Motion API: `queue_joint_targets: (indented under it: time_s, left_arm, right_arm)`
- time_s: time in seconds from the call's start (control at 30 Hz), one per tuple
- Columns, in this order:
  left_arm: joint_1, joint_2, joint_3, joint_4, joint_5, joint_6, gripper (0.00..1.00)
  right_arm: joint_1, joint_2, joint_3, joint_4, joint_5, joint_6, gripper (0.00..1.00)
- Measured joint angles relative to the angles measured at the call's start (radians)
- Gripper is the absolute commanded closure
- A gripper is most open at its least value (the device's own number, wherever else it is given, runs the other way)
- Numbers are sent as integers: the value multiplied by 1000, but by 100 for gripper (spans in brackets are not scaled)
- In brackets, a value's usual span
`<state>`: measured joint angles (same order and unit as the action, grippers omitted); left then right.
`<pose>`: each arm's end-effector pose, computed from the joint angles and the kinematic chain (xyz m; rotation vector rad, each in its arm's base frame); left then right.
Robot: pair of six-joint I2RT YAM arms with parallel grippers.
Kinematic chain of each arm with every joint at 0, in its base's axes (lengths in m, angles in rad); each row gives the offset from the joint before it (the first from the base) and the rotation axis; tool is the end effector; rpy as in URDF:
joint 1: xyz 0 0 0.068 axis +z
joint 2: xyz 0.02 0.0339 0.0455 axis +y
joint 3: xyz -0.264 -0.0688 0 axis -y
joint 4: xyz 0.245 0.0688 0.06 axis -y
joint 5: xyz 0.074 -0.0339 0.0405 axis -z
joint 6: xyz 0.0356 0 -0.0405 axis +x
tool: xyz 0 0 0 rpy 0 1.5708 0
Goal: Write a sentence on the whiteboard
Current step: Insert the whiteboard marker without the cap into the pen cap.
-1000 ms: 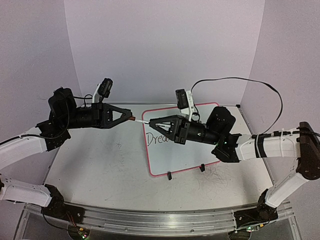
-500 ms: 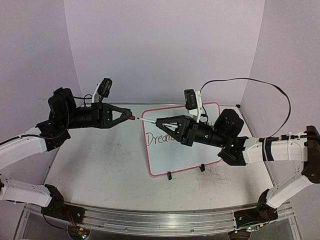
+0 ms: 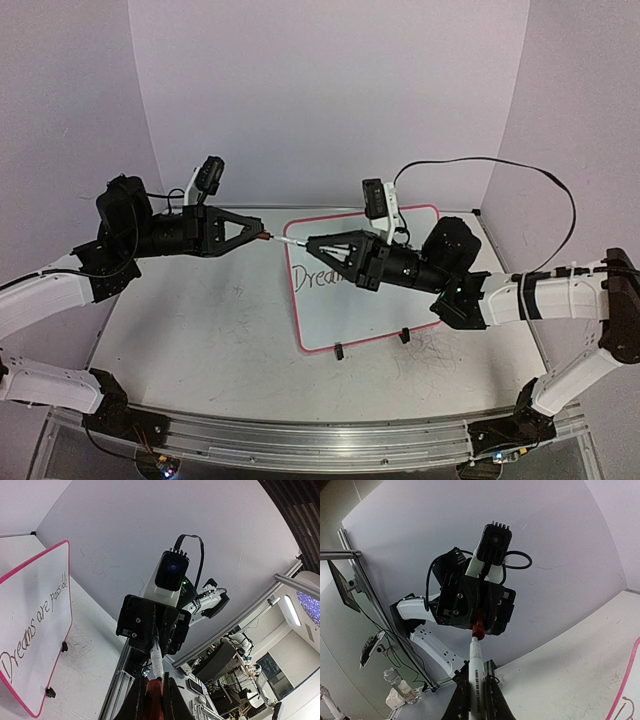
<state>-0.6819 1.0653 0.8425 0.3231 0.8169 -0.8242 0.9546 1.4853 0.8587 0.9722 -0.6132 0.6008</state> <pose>0.1717 -0.1728 0.3587 0.6591 1.6735 -1.7391 0.1729 0.2796 0.3164 -0.8457 1.2357 1.6710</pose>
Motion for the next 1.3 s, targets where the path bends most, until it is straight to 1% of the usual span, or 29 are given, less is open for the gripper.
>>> queue_joint_targets:
  time_s: [0.97, 1.3]
  left_arm:
    - [6, -7, 0, 1, -7, -14, 100]
    - [21, -11, -1, 19, -31, -14, 100]
  right_arm:
    - [3, 46, 43, 6, 7, 3, 100]
    - [4, 53, 95, -64, 25, -49, 100]
